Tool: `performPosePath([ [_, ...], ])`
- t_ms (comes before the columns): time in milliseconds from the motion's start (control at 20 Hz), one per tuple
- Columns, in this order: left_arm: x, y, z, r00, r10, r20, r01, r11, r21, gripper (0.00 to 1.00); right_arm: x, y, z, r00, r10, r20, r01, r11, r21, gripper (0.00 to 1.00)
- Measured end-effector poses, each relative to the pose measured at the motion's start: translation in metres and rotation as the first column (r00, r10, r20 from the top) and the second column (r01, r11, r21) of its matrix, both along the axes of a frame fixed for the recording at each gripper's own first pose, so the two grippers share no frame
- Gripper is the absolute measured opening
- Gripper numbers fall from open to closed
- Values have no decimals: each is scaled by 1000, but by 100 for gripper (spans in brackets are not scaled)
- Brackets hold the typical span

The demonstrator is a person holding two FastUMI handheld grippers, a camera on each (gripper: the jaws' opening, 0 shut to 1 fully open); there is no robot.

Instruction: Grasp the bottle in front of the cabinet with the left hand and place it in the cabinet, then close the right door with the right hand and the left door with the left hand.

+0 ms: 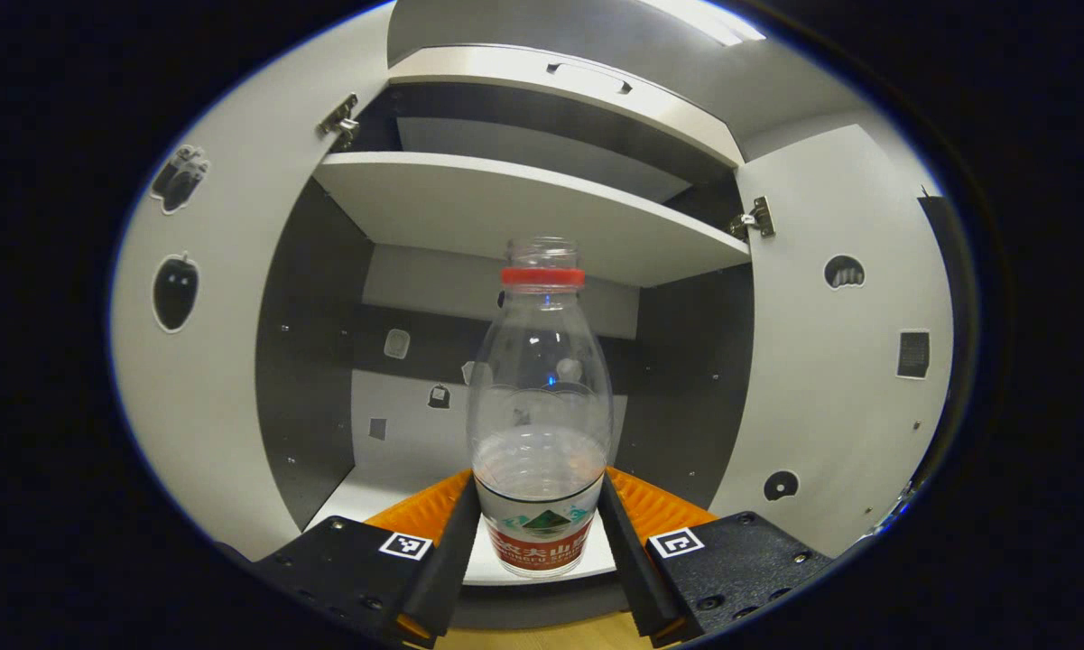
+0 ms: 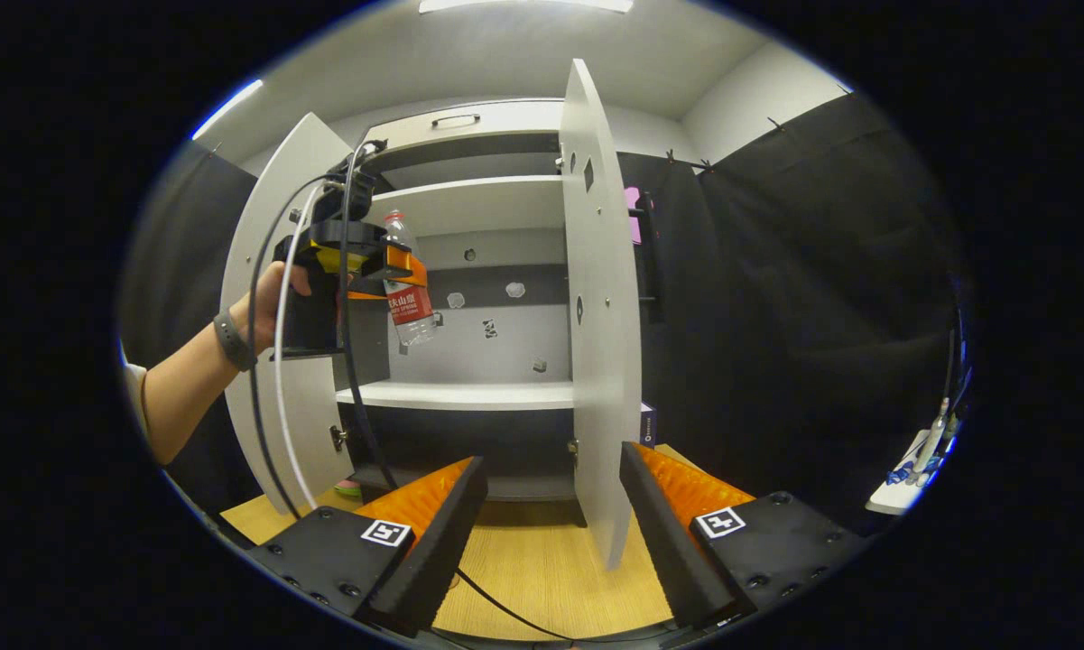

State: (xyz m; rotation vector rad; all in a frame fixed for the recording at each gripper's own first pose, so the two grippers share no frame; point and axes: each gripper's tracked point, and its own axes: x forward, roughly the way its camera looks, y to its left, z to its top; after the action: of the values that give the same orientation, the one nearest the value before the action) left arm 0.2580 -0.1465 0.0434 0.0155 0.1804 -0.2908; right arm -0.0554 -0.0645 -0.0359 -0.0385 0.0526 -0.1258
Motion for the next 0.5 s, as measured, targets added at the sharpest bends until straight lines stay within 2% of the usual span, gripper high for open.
performPosePath([
  [200, 50, -21, -57, 992, 2, -126, 9, 996, 85, 73, -13, -30, 0, 997, -78, 5, 77, 997, 13, 98],
  [300, 69, -23, -88, 983, 29, -184, -9, 994, 110, 73, -20, -47, -2, 993, -122, -1, 122, 992, 19, 98],
  [500, 88, -25, -125, 969, 58, -239, -22, 989, 148, 74, -33, -71, -4, 982, -190, -3, 189, 981, 39, 98],
])
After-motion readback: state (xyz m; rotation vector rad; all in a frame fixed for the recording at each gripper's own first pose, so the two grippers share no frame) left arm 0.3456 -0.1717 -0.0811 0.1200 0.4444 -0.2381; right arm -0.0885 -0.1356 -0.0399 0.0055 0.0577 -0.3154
